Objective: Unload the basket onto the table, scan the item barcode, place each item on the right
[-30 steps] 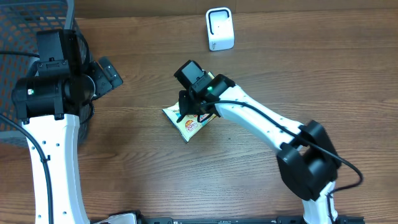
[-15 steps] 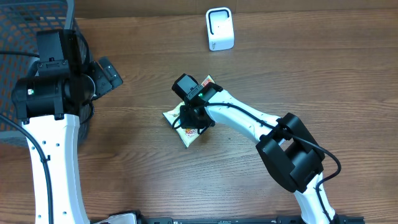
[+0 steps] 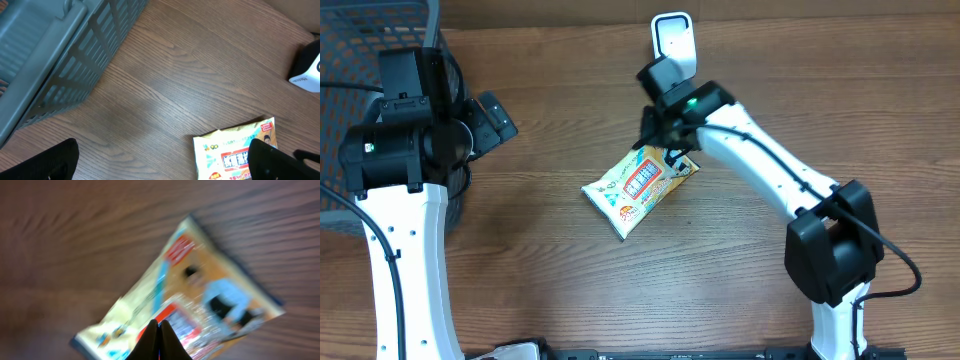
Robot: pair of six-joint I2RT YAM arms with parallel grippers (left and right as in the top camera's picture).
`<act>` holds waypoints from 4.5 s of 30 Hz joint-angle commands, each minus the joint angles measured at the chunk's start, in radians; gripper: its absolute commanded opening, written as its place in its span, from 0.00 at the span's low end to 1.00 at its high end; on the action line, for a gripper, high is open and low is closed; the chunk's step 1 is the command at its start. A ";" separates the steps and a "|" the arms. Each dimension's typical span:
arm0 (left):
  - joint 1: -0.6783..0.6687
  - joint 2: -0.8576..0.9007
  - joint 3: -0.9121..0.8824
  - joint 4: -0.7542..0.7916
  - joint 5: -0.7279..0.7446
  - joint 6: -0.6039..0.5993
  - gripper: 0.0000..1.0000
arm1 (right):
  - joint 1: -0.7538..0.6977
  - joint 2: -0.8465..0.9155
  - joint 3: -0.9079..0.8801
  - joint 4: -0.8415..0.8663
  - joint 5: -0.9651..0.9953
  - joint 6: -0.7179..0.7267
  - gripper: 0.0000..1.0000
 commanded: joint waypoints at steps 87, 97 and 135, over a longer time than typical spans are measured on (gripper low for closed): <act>0.000 0.002 0.010 0.001 -0.013 -0.010 1.00 | -0.121 0.114 -0.088 0.045 -0.429 -0.546 1.00; 0.000 0.002 0.010 0.001 -0.013 -0.010 1.00 | -0.096 0.235 -0.104 0.038 -0.439 -0.328 0.57; 0.000 0.002 0.010 0.000 -0.013 -0.010 1.00 | -0.055 0.171 -0.058 -0.069 -0.414 -0.520 0.41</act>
